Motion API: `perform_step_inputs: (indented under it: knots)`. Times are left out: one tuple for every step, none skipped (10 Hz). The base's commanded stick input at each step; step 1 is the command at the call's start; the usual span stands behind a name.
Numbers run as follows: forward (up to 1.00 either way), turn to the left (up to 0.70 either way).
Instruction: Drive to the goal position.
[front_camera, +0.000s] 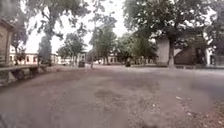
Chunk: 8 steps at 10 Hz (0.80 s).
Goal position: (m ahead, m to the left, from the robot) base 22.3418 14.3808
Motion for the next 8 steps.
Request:
perform_step_inputs:
  knots:
    - [0.70,0.00]
    - [0.70,0.00]
    - [0.70,0.00]
    - [0.70,0.00]
    - [0.70,0.00]
    - [0.70,0.00]
    - [0.70,0.00]
    - [0.70,0.00]
